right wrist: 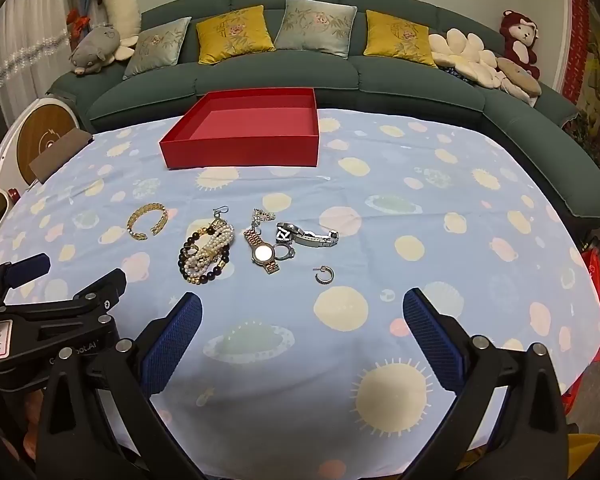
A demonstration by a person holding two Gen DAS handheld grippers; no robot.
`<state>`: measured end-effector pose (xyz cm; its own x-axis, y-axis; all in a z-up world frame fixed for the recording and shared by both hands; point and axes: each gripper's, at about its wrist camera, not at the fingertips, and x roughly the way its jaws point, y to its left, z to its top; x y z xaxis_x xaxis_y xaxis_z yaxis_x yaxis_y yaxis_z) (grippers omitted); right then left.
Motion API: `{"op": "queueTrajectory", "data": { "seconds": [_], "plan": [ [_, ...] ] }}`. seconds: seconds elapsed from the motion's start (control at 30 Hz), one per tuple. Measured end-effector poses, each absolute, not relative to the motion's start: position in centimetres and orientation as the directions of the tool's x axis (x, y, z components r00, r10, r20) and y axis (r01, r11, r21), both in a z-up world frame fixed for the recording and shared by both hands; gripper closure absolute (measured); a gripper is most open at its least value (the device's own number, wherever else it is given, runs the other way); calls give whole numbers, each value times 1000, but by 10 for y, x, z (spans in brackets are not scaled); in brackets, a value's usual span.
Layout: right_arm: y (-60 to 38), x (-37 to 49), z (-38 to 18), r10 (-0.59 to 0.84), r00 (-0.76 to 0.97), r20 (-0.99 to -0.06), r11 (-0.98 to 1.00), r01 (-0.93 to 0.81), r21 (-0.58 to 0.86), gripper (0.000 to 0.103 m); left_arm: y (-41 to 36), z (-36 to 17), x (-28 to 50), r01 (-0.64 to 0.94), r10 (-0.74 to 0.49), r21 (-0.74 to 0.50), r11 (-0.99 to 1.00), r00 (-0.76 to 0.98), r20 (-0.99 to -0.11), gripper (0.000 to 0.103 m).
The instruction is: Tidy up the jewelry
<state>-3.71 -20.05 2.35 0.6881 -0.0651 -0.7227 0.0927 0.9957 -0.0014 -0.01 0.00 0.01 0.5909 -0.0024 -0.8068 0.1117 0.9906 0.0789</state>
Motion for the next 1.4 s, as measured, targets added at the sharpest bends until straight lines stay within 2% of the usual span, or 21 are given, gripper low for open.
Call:
{"op": "queueTrajectory", "data": {
  "seconds": [1.4],
  "plan": [
    [-199,-41,30,-57,700,-712,996,92,10,5,-2,6,-6,113,3,95,989,633,-774,6]
  ]
}}
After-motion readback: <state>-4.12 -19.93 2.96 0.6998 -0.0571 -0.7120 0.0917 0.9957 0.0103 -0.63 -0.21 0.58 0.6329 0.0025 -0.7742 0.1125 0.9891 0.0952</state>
